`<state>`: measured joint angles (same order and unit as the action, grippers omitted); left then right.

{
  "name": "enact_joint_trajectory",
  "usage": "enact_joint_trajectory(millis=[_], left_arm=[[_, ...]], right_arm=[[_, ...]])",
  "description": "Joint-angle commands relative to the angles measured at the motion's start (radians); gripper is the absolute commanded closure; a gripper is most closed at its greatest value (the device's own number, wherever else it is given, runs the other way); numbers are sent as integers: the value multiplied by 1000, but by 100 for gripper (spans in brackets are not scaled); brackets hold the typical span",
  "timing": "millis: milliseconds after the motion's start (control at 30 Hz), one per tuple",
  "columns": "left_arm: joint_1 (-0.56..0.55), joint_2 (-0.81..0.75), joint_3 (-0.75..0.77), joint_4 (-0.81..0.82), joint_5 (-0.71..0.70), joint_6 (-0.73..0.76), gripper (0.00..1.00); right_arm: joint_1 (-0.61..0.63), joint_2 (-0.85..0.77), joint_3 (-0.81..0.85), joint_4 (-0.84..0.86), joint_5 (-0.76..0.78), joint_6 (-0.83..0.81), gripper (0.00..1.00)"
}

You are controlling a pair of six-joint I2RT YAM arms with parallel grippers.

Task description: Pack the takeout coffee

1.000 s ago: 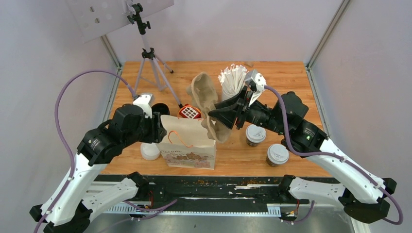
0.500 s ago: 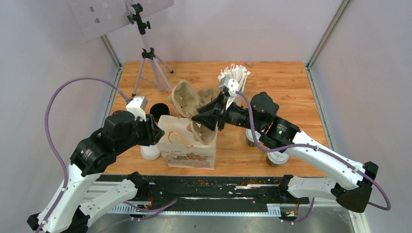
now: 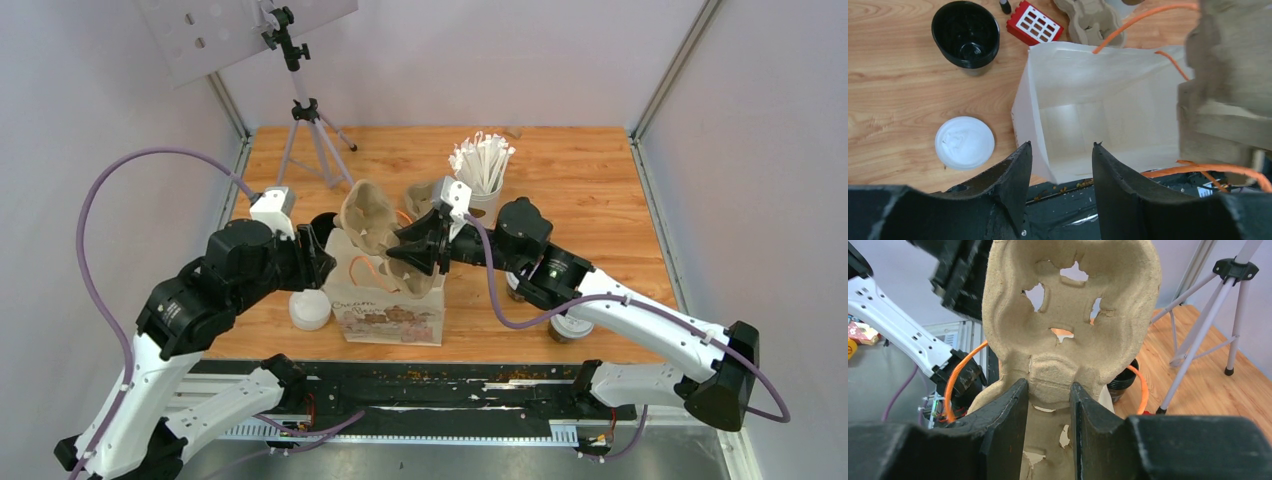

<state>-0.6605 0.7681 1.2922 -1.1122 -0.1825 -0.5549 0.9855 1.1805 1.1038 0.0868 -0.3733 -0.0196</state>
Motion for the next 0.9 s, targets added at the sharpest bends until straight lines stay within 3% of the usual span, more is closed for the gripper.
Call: enact_joint_trajectory(millis=[0, 333, 600, 733, 867], left_arm=[[4, 11, 77, -29, -32, 7, 44], [4, 17, -21, -11, -74, 0, 40], [4, 22, 37, -43, -186, -67, 41], [4, -11, 23, -79, -175, -92, 44], [4, -55, -55, -1, -79, -60, 48]], right_arm=[[4, 12, -26, 83, -5, -69, 74], [7, -10, -67, 47, -7, -106, 74], [8, 3, -44, 70, -11, -114, 74], [8, 20, -46, 118, -10, -101, 74], [11, 33, -44, 178, -8, -76, 74]])
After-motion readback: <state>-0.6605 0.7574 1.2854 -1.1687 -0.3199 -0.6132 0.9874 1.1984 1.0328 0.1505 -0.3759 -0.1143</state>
